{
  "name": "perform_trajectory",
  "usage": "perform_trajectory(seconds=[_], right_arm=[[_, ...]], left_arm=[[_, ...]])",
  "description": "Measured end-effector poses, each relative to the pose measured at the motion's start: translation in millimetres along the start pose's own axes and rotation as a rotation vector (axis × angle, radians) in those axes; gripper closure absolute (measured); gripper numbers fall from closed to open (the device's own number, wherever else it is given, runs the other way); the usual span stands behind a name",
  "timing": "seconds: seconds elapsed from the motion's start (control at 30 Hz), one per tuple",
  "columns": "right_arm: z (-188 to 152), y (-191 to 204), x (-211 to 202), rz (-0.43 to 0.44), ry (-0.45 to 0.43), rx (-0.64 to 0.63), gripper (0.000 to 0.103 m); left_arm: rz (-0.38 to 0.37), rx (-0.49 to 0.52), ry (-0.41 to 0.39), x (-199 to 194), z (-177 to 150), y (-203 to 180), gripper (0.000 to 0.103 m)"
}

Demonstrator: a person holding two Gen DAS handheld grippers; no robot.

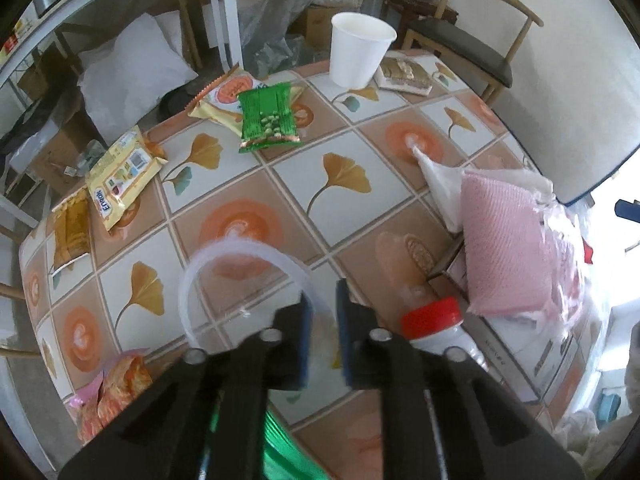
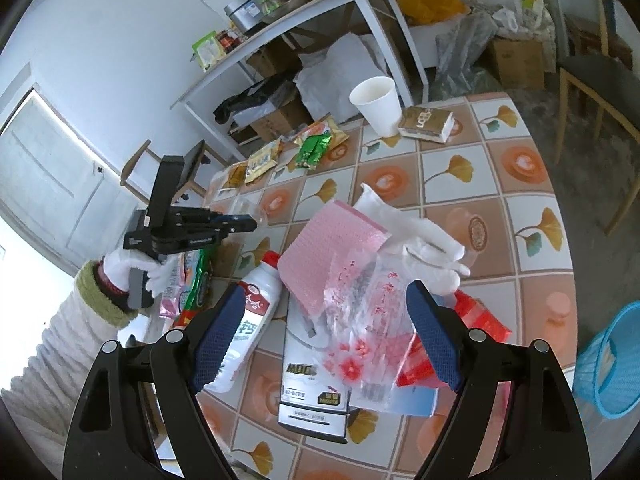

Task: Collect trash
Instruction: 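Return both tools to the table and reach the left gripper to the clear bowl, then grasp the clear plastic bowl with the left gripper while the right gripper grasps a clear plastic bag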

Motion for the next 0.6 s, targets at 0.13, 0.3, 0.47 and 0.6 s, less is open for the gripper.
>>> perform_trajectory(seconds=[0.13, 0.3, 0.47, 0.6], right_arm=[[2, 4, 2, 0.062, 0.007, 0.059, 0.025], [3, 4, 21, 0.146, 0.063, 0.173, 0.034], [4, 4, 35, 0.151, 0.101, 0.22, 0.044], [5, 5, 29, 0.093, 0.084, 0.183, 0.044]], left_arm=[[-0.003, -0.018, -0.076, -15, 9, -8, 0.097], [-0.008, -0.066, -0.207, -49, 22, -20, 0.097], [0.0, -0.154, -0.349, -92, 25, -33, 0.098], [0.007, -0.204, -0.422, -122, 13, -45, 0.098]])
Point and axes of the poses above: each gripper's, at about its wrist camera, not at the fingertips, and x roughly the way its jaws point, y to its left, z to its top, the point moved 10 cm from there along x, roughly the way its jaws point, and after that the axes turned 1 degree about y, right-handed, at the moved point
